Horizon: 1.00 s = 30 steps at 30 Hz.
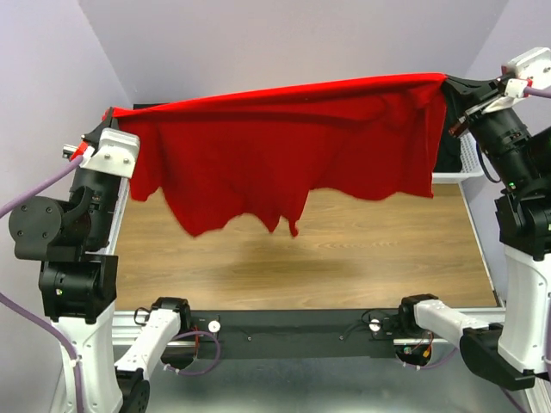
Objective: Fold and stack the t-shirts
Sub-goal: Flatten the tshirt out
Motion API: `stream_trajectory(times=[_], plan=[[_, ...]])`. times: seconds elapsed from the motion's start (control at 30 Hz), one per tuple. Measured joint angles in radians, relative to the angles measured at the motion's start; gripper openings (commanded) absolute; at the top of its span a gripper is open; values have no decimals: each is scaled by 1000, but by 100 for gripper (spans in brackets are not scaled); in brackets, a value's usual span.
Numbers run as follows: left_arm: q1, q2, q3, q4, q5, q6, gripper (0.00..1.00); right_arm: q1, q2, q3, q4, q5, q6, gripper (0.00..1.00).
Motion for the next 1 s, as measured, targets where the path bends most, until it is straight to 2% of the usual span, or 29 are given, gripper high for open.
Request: stream_trajectory(times=[0.2,0.23,0.37,0.4,0.43,0.47,0.5,0.53,0.57,0.67,0.73,0.8,0.87,0.93,1.0], plan=[[0,74,-12,55,-13,47,3,0,62,-52,9,-13,1,1],[0,107,-23,63,-13,60,7,0,83,-84,14,-13,-2,1],[0,256,-81,94,2,99,9,-2,197,-180,24,-8,-10,1],[0,312,-92,105,12,108,23,-2,246,-209,26,5,-13,2],[0,365,-96,117,22,116,37,-3,293,-228,27,16,-14,39],[0,457,-89,124,37,129,44,-3,344,-233,24,33,-16,57],[-3,553,-47,123,41,126,58,-3,404,-230,29,60,-17,71],[-5,627,0,126,43,124,72,-4,470,-221,34,85,-13,79],[-7,819,178,76,39,114,72,-7,555,-208,37,127,-11,86],[-6,1209,576,29,21,70,72,-16,689,-185,17,201,6,86],[0,1347,713,-55,29,41,72,-18,704,-191,-5,225,6,86],[10,1354,661,-102,46,20,72,-22,677,-209,-17,243,3,86],[14,1297,556,-114,65,8,72,-23,622,-251,-17,242,-6,85],[21,1177,398,-109,85,3,71,-23,575,-287,-19,234,-18,82],[22,1064,305,-116,101,3,68,-23,546,-326,-20,216,-29,77]])
